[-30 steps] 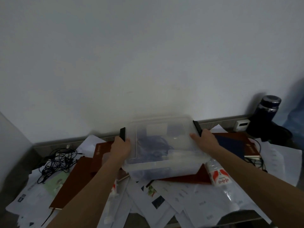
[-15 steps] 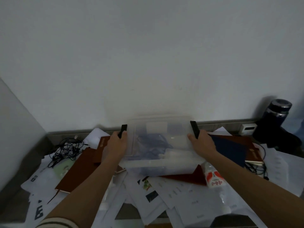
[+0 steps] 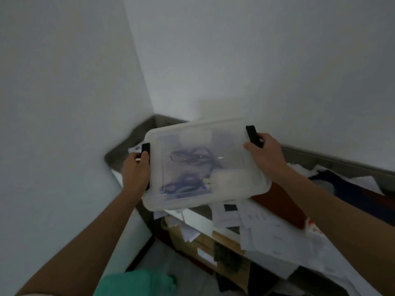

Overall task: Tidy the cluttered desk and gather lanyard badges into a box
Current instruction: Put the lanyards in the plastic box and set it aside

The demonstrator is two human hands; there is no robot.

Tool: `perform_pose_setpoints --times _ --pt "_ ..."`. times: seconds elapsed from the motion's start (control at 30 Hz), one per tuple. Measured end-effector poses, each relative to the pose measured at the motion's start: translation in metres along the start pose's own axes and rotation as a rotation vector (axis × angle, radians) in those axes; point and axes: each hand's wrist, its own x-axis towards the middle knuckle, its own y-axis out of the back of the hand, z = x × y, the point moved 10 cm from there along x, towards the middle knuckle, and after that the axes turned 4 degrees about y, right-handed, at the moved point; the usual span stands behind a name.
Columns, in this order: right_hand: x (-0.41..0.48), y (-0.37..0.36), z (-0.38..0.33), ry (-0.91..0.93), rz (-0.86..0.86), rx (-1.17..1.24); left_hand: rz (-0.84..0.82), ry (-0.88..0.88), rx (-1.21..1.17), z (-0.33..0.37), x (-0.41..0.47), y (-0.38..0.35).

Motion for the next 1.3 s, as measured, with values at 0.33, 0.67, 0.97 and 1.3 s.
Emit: perform_pose_setpoints --times 0.33,0.67,0.97,1.3 --pt "-0.106 -0.257 -0.064 0.162 -0.618 -0.214 0.243 0.351 0.142 -0.193 -0.052 0.221" --pt "-0.235 -0.479 0.011 0.027 -1.092 -0.422 0.043 0.753 0.197 -0.416 -0.102 0.287" --pt "-0.286 -0.602 0.097 -0.077 -1.287 -0.515 0.045 1.042 0.133 -0.559 -0.134 0.258" --pt "-0.319 -0.688 0.189 -0.006 -1.367 -0.695 0.079 1.222 0.176 -0.659 -0.153 0.211"
